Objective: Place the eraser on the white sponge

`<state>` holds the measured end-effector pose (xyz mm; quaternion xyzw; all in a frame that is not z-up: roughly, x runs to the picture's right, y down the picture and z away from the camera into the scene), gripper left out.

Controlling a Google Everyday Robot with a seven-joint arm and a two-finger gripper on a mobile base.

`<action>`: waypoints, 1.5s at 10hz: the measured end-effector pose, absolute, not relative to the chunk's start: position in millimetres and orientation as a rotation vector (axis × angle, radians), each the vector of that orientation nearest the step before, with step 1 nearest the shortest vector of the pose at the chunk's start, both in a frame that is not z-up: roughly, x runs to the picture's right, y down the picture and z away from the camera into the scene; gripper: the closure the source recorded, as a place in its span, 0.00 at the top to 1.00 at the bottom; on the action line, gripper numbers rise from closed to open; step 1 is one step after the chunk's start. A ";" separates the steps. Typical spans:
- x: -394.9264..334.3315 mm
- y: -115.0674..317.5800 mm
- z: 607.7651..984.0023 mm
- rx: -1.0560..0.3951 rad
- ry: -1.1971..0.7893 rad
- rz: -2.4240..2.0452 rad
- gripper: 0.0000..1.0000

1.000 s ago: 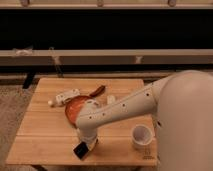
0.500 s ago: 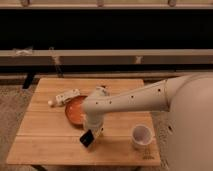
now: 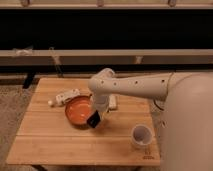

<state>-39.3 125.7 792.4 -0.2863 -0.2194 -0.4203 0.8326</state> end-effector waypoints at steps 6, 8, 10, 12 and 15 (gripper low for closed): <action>-5.2 56.5 854.1 -0.602 -0.420 -0.882 0.00; 6.6 55.6 876.9 -0.618 -0.401 -0.851 0.00; 22.1 55.6 897.0 -0.636 -0.383 -0.818 0.00; 35.5 52.9 903.4 -0.641 -0.368 -0.792 0.14; 51.5 49.9 909.6 -0.648 -0.350 -0.763 0.45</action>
